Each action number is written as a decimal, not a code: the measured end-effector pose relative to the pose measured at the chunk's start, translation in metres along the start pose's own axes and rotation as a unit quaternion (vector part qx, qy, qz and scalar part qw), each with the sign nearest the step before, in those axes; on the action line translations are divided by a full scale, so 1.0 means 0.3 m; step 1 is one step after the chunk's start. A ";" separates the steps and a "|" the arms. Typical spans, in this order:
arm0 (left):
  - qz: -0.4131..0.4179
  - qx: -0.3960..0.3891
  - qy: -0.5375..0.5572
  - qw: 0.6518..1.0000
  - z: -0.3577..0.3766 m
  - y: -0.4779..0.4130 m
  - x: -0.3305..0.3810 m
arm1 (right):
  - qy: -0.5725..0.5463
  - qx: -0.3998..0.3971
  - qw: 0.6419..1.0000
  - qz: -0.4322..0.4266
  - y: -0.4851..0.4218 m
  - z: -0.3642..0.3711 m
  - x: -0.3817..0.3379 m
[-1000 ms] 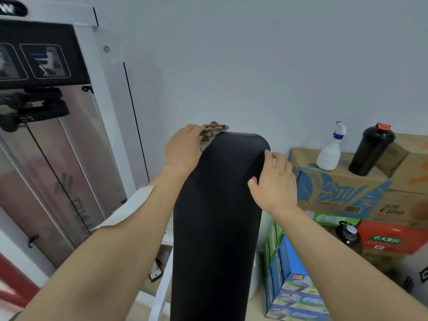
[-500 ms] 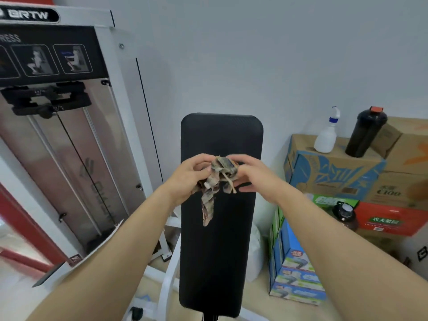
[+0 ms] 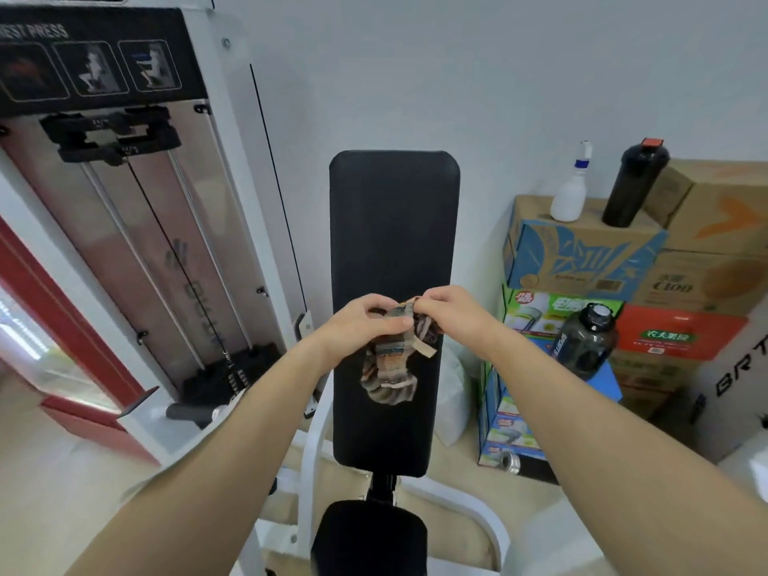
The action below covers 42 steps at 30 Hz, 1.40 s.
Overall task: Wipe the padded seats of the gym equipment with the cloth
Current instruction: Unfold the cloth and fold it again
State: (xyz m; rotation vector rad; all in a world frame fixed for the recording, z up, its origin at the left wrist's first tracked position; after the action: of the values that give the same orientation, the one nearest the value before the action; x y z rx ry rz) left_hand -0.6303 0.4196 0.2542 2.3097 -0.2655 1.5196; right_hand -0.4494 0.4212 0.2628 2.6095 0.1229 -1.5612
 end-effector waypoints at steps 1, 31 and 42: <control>0.016 0.009 -0.015 1.000 0.018 0.030 -0.001 | 0.018 0.003 1.000 -0.003 0.033 0.010 -0.005; 0.060 0.127 -0.168 0.976 0.327 0.608 -0.363 | 0.127 -0.018 0.980 0.154 0.812 0.061 0.330; -0.059 0.110 0.073 0.989 0.858 0.597 -0.175 | -0.245 0.144 0.930 0.233 1.109 -0.319 0.670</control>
State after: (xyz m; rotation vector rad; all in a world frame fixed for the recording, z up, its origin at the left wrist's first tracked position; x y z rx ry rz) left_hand -0.4960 0.1510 0.1495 2.3145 0.0820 1.7214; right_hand -0.2312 0.1069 0.1448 2.0905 -0.7546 -2.0719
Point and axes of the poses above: each hand's wrist, its own y-axis away from the middle knuckle, its own z-axis out of the palm, x = y × z, the point moved 2 cm from there along -y, towards the middle knuckle
